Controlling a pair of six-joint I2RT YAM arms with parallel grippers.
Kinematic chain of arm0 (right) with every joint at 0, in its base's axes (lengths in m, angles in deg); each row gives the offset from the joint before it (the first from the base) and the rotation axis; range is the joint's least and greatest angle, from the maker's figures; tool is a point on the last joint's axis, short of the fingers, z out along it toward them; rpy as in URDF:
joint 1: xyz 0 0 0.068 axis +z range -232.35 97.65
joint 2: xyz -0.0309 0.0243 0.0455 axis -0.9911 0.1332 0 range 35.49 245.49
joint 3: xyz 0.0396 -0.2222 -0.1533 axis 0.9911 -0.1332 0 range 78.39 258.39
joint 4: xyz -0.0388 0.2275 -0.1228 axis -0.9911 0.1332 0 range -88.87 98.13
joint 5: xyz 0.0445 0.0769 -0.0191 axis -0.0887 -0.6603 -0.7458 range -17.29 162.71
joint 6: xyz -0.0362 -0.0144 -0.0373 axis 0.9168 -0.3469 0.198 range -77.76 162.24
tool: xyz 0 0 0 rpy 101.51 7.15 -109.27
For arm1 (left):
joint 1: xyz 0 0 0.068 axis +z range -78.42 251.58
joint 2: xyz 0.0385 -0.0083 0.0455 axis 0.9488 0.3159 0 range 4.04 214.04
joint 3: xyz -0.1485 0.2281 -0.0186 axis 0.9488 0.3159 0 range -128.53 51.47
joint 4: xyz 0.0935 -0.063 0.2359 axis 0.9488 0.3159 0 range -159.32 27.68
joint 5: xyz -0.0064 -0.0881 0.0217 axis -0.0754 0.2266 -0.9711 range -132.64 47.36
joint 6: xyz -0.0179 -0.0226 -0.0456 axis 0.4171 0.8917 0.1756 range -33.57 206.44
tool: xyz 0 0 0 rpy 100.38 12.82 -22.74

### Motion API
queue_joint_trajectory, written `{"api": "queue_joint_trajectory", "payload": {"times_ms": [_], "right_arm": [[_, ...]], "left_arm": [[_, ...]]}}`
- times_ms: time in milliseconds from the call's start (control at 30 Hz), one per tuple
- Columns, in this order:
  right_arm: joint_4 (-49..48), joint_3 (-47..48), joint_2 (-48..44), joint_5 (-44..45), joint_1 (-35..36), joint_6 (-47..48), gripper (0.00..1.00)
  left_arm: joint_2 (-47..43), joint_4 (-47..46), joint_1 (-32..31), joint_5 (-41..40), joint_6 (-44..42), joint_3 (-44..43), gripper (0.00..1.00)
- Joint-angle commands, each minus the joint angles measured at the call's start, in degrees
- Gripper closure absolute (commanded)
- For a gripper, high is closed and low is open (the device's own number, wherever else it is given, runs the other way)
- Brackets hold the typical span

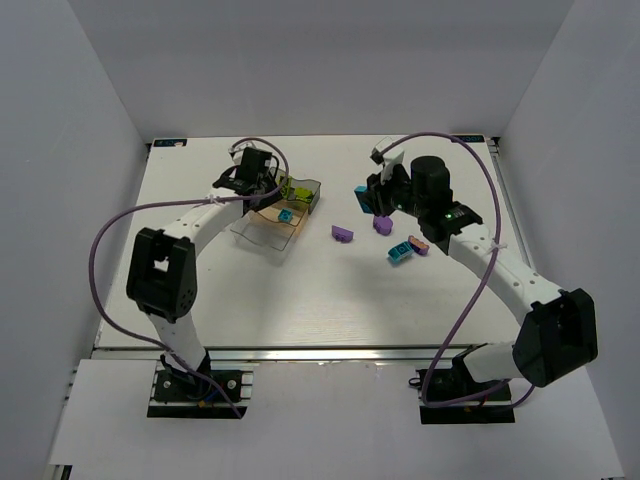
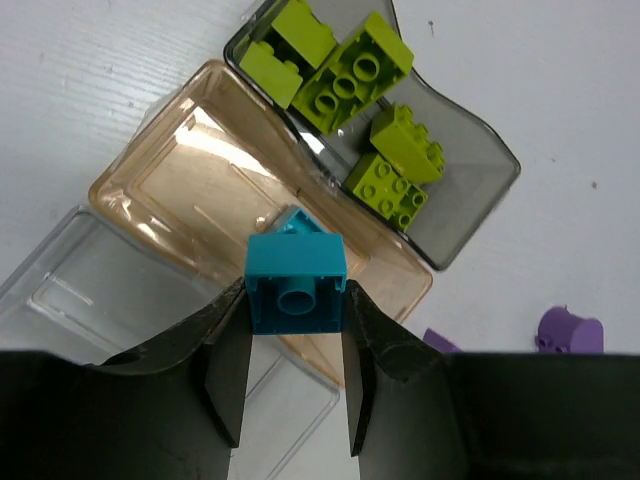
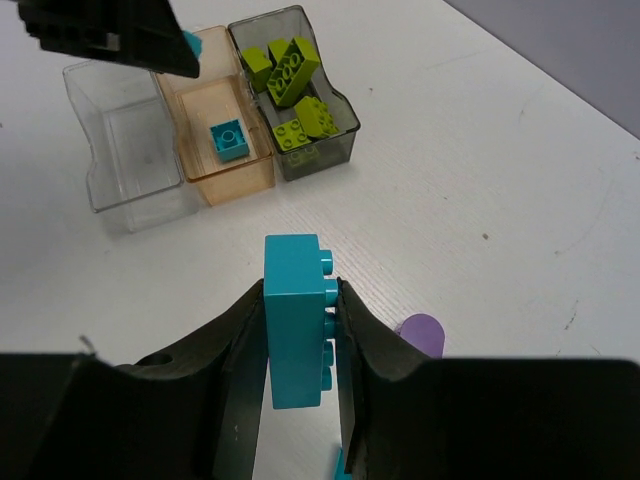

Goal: Sort the legos into containers by color

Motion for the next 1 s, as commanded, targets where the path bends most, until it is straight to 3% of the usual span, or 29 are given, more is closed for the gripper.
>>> {"api": "queue_joint_trajectory", "payload": {"times_ms": [0, 133, 167, 267, 300, 500, 600, 767, 867, 967], "right_arm": [[-2.8, -0.8, -1.9, -1.4, -0.1, 1.5, 1.0], [-1.9, -1.2, -2.3, -4.3, -0.2, 4.1, 1.0], [-1.8, -1.3, -2.6, -5.2, -0.2, 4.8, 1.0], [-2.2, -2.0, -3.4, -8.6, -0.4, 6.6, 1.0], [-2.5, -2.1, -3.5, -8.9, -0.4, 6.6, 1.0], [-2.9, 0.2, -1.3, -8.9, -0.4, 3.3, 1.0], [-3.3, 1.6, -0.1, -7.5, -0.4, -1.3, 1.0], [-2.4, 5.6, 5.2, -13.0, 0.5, -3.2, 1.0], [-1.2, 10.1, 10.3, -19.6, 2.0, -0.2, 1.0], [1.7, 16.4, 17.0, -25.1, 3.4, 4.3, 1.0]], "left_arm": [[3.2, 2.7, -0.2, -3.9, 0.0, -5.6, 0.98], [7.2, 4.2, -0.2, -4.9, -0.6, -10.7, 0.85], [7.8, 4.7, -0.2, -5.0, -0.8, -11.4, 0.71], [9.2, 6.1, -0.2, -5.5, -0.9, -12.4, 0.58], [9.3, 6.1, -0.2, -5.5, -0.9, -12.4, 0.5], [9.2, 6.3, -0.2, -5.0, -0.6, -12.9, 0.3], [7.8, 5.8, -0.2, -4.1, -0.4, -13.3, 0.29], [2.4, 6.4, -0.2, -2.8, -1.3, -14.4, 0.28], [-5.4, 5.8, -0.2, -4.2, -2.4, -9.2, 0.28], [-15.9, 4.4, -0.1, -5.5, -1.8, 1.3, 0.2]]}}
